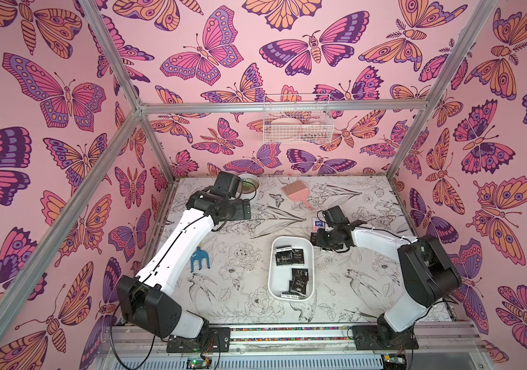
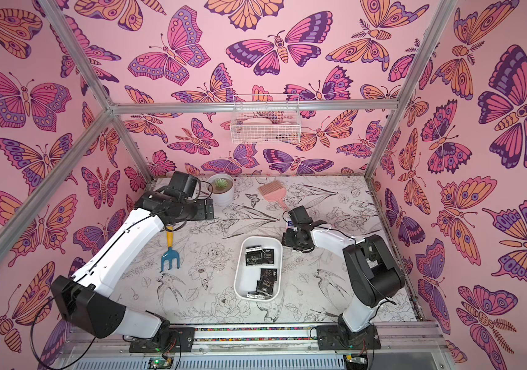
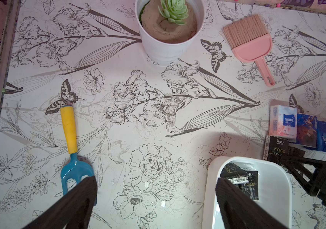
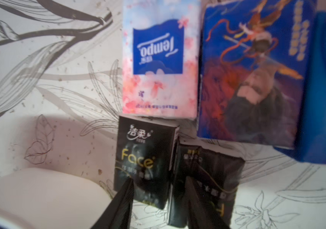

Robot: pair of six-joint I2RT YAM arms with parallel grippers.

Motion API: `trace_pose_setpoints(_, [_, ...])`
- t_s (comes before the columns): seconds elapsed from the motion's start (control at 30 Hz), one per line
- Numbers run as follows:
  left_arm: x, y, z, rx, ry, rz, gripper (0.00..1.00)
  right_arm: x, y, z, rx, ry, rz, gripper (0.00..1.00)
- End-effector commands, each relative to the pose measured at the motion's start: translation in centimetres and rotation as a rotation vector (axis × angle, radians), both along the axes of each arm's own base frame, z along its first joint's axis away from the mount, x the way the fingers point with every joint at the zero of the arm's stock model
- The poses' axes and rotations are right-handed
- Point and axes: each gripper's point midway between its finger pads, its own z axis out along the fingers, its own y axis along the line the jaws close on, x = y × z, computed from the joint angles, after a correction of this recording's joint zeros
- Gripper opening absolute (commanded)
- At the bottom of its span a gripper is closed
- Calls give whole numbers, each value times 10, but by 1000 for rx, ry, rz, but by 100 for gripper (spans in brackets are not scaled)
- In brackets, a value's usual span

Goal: Take the pocket tissues out of the storage box
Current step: Place the pocket tissues at the center of the board.

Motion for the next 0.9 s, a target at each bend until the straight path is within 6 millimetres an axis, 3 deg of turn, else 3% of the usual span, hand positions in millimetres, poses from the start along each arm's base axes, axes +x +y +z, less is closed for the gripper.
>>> trace_pose_setpoints(0.0, [-5,7,-1,28,1,2,100,-4,-10,-18,-58,29,-32,44])
trace_pose_setpoints(0.33, [-5,10,-1,33,0,3,100,-18,-23,-27,-147,67,52,41])
trace_pose_setpoints(0.87, [-6,11,5,24,-15,8,100,-21,-37,-28,-206,88,115,41])
